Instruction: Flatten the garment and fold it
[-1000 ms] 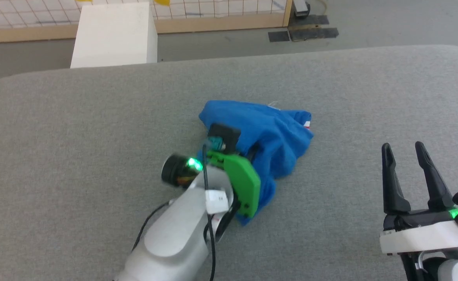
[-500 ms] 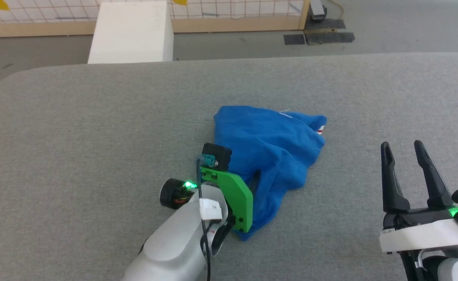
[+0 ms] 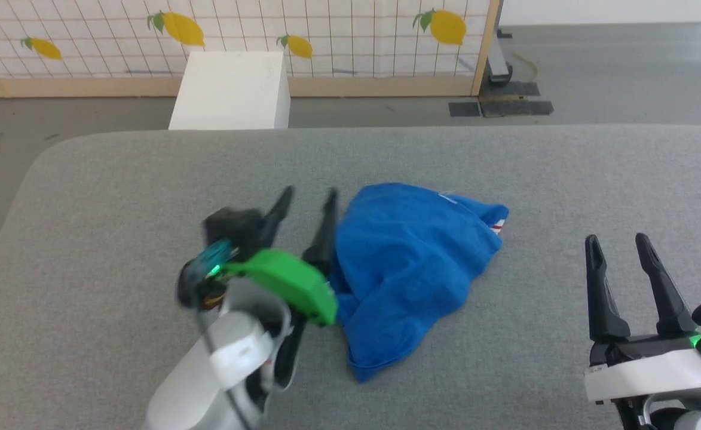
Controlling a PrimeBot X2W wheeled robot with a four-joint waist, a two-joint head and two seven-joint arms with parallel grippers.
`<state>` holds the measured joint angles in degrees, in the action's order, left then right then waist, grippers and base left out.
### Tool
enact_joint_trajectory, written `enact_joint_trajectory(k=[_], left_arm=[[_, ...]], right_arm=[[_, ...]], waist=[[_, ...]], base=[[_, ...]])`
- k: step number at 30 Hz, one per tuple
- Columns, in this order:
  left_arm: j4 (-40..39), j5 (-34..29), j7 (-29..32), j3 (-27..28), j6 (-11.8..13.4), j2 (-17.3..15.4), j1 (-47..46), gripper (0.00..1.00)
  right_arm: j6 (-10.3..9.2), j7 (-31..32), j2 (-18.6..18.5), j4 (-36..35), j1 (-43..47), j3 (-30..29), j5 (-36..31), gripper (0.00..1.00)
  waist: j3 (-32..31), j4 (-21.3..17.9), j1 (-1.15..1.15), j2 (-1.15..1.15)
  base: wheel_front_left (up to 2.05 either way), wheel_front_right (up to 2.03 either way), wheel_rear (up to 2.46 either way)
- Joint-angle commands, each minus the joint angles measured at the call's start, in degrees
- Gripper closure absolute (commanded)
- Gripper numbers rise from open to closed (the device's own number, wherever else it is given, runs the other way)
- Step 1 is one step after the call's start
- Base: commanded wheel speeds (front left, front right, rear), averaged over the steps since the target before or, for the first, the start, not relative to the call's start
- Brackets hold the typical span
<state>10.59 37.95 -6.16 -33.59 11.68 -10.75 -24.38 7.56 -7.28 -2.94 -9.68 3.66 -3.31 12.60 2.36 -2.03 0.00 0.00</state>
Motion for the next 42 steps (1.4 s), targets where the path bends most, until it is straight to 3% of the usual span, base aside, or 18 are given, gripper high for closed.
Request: enact_joint_trajectory(k=[1, 7, 11, 16, 21, 28, 35, 42], left_arm=[[-1.7, -0.3, -1.5, 1.0, 1.4, -1.0, 2.8, 0.0], [-13.3, -4.8, -8.0, 5.8, 7.6, -5.7, 14.2, 0.0], [-20.4, -13.1, -8.8, 8.5, 8.6, -7.7, 21.0, 0.0], [-26.1, -19.8, -8.8, 11.7, 8.8, -4.0, 30.1, 0.0], [-26.1, -21.5, -8.8, 15.9, 5.8, 0.4, 34.6, 0.0], [-24.7, -23.4, -8.8, 19.7, 0.1, 3.8, 33.6, 0.0], [-22.4, -23.7, -8.8, 22.3, -3.8, 6.4, 30.5, 0.0], [-20.3, -23.3, -8.8, 22.3, -5.9, 7.6, 27.7, 0.0]], right_arm=[[-0.08, 0.2, 0.1, -0.4, 0.6, -0.1, 0.3, 0.0], [-0.08, 0.5, 0.1, -1.1, 1.8, -0.4, 0.2, 0.0], [-0.08, 0.6, 0.1, -1.4, 2.4, -0.7, 0.2, 0.0], [-0.08, 0.5, 0.1, -0.9, 3.3, -0.8, 0.5, 0.0], [-0.08, 0.3, 0.1, 0.0, 4.3, -1.3, 0.9, 0.0], [-0.08, 2.7, 0.1, -0.6, 1.5, -1.8, -0.5, 0.0], [-0.08, 13.0, -1.6, -0.7, -8.5, -1.7, -0.9, 0.0], [-0.08, 25.5, -8.3, 5.1, -20.7, 0.0, 5.1, 0.0]], waist=[[-0.7, 0.0, 0.0, 0.0], [-1.2, -0.3, 0.0, 0.0], [-1.2, -0.4, 0.0, 0.0], [-1.3, -0.3, 0.0, 0.0], [-1.3, 0.8, 0.0, 0.0], [1.5, 2.5, 0.0, 0.0], [5.8, 4.2, 0.0, 0.0], [10.0, 6.5, 0.0, 0.0]], base=[[0.0, 0.0, 0.0], [0.0, 0.0, 0.0], [0.0, 0.0, 0.0], [0.0, 0.0, 0.0], [0.0, 0.0, 0.0], [0.0, 0.0, 0.0], [0.0, 0.0, 0.0], [0.0, 0.0, 0.0]])
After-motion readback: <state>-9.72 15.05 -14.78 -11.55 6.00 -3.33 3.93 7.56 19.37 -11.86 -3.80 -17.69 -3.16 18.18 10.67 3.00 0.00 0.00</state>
